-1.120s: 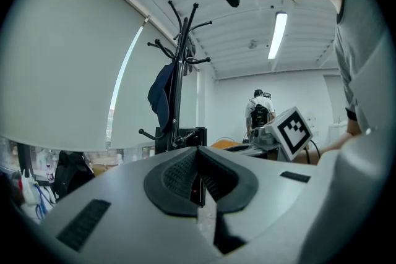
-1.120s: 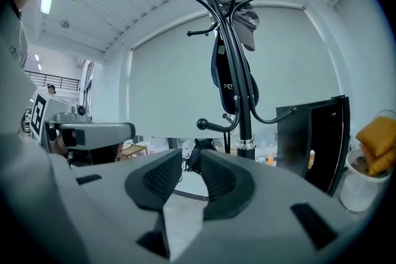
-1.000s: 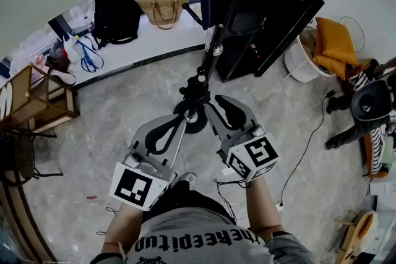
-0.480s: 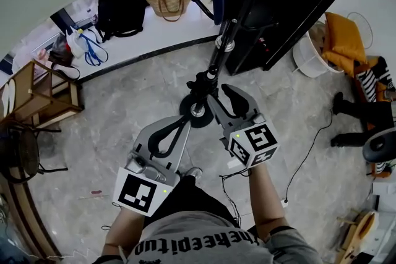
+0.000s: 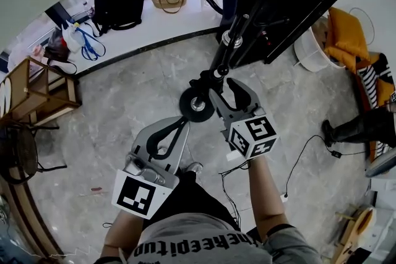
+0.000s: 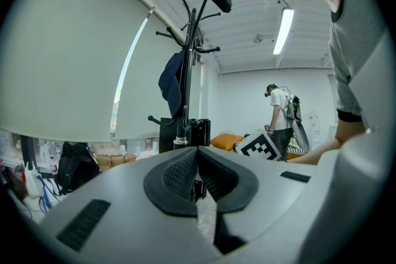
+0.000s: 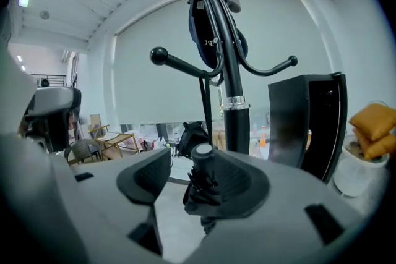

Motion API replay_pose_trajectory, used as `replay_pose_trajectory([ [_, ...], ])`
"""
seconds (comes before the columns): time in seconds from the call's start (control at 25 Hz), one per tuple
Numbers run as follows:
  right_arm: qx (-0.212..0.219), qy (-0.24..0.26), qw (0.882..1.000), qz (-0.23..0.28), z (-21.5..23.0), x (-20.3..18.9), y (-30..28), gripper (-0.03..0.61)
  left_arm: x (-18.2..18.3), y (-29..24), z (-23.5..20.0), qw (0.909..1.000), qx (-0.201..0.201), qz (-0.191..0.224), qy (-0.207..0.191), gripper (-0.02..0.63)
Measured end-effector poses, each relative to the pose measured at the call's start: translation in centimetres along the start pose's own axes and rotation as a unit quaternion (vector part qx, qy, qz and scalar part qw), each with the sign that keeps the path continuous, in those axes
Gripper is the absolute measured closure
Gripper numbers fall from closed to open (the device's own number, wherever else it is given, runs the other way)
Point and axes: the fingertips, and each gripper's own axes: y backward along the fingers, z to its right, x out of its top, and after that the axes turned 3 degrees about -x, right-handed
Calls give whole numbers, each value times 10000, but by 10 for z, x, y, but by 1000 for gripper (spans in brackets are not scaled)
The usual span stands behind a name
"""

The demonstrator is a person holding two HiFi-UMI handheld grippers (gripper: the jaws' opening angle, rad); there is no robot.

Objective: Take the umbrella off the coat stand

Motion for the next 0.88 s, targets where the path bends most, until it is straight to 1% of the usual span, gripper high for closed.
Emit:
replay_pose_trajectory([
  [0.32, -63, 22, 9999, -100, 8, -11, -14, 344, -8, -11, -8, 10000, -36, -56, 46, 597],
  [0.64, -54, 27, 9999, -93, 10, -8, -27, 337, -11, -11, -14, 10000, 4, -66, 65, 597],
  [0.88, -157, 6, 9998, -103, 10, -9, -37, 334, -13, -7, -21, 9999, 63, -93, 103, 597],
])
